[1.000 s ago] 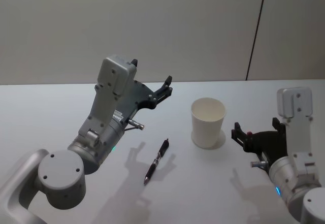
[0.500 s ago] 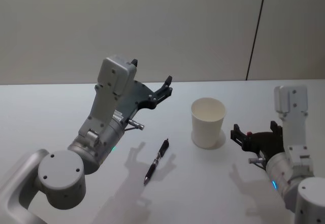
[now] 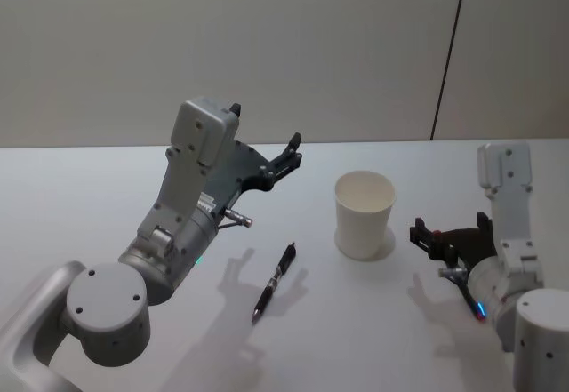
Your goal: Place the pen into the pen holder.
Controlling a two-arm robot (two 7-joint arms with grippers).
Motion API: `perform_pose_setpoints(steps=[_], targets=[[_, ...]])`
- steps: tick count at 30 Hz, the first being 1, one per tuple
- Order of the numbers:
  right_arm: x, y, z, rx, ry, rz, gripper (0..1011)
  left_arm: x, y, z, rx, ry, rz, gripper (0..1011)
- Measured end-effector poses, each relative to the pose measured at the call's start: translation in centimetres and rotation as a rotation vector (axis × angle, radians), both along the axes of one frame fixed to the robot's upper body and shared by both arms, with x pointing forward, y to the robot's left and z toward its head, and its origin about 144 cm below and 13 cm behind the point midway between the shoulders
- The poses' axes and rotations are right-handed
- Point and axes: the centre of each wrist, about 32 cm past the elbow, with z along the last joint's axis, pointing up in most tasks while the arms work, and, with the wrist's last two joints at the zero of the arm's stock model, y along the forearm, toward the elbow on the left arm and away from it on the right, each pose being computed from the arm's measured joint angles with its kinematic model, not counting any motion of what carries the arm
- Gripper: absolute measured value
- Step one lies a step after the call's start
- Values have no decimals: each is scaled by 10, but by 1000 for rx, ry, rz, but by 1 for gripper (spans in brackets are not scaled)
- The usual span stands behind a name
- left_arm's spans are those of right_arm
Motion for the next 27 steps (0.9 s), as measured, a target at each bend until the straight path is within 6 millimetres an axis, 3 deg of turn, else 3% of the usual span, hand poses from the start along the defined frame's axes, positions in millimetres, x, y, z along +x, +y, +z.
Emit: perform_pose_setpoints(steps=[27], targets=[[29, -21, -23, -10, 149, -22, 1001, 0, 0, 0, 0, 0, 0, 1008]])
